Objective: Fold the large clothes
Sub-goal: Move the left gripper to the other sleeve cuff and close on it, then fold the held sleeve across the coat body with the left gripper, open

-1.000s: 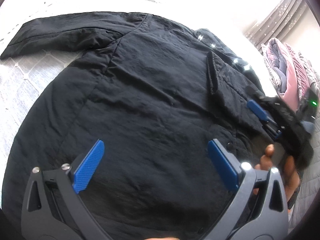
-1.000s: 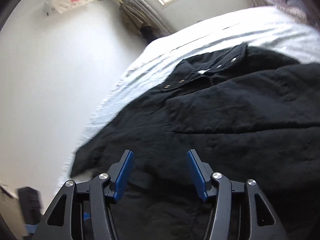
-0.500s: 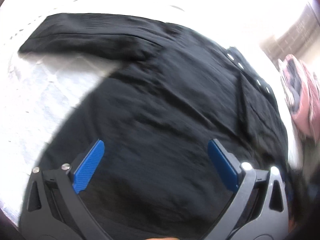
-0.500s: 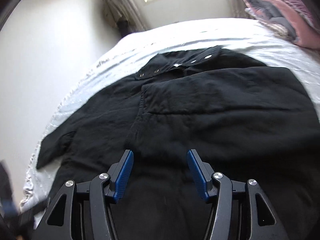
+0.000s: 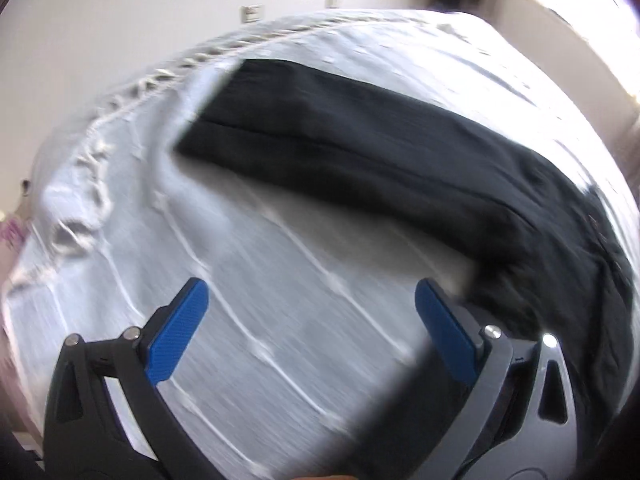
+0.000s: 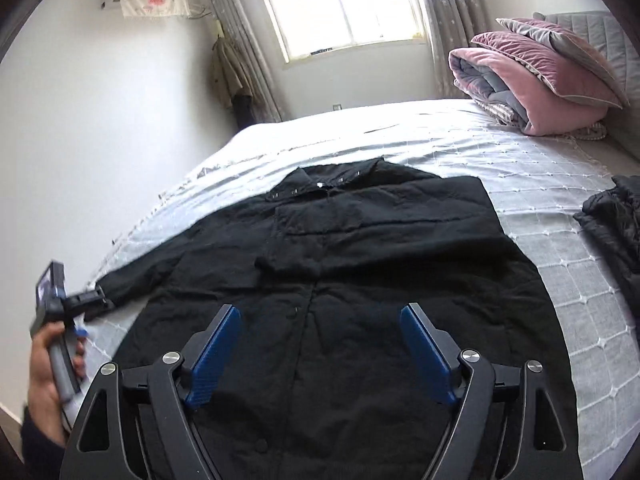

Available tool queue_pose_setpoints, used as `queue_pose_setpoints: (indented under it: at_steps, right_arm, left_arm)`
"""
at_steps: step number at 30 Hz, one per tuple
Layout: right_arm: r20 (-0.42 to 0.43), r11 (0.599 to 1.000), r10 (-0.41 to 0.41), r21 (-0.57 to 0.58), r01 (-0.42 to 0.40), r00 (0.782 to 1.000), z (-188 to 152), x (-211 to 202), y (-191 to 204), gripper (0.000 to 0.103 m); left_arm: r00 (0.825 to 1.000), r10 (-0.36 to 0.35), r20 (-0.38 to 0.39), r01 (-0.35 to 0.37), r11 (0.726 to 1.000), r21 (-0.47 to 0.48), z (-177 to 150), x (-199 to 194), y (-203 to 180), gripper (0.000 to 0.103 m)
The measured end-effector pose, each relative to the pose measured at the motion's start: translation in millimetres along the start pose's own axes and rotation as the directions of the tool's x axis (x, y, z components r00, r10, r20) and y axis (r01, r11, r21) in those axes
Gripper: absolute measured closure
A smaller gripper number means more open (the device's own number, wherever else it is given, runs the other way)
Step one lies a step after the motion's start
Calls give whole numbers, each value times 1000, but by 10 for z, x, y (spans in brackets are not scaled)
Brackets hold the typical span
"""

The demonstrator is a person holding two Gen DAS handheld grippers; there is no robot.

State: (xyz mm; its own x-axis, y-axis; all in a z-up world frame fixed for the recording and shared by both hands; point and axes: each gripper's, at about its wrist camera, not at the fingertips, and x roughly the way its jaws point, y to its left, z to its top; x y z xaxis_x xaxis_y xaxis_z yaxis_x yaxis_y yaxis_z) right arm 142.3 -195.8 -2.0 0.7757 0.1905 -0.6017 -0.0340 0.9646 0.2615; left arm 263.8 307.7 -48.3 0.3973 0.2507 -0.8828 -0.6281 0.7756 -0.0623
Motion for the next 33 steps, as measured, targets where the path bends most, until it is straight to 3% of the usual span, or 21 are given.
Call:
queue_pose_setpoints:
  at_steps: [4,6,10,13,18,20,21,22,24,26,29,33]
  right_arm:
    - [-24,1000,-21,-14,20,1000,-65,55,-34,19]
    - [-12,999,-35,-24,35,999,-72,22,-44,19]
    - [-2,997,-62,-43,62,998,-101,16,-37,17]
    - [-9,997,-63,-44,62,998,-115,35,-49,17]
    - [-28,998,-39,-48,37,999,-132,62,-53,17]
    - [-38,998,-35,-55,33,999,-144,79,-45,17]
    - [-40,998,-34,-57,31,999,-147,84,-46,17]
    - [-40,998,-31,-60,29,999,-148,81,-49,17]
    - [-39,998,-28,-58,26,999,-145,72,-72,17]
    - [-45,999,-21,-37,19,999,-134,71,-120,17]
    - [-45,1000,-8,3,9,999,-122,66,-215,17]
    - [-49,999,-10,51,12,999,-93,66,-335,17]
  left_arm:
    - [1000,2,-31,-5,993,-117,337,231,394,0]
    - [998,-31,-56,22,987,-160,474,429,510,0]
    - [989,-25,-143,-7,976,-218,586,827,517,0]
    - [993,-6,-116,-27,960,-277,630,868,513,0]
    - [993,-46,-107,3,928,-372,766,937,466,1]
    - [996,-49,-68,19,925,-380,809,890,442,24]
    - [997,-50,-55,26,926,-376,833,852,415,53]
    - [997,-53,-60,27,928,-372,851,821,391,73]
    - [996,-60,-62,33,929,-370,888,737,356,93]
    - [997,-77,-24,62,924,-376,933,600,341,95]
    - [985,-123,118,161,903,-398,979,123,346,96]
    - [926,-207,316,283,934,-217,941,-706,-115,96]
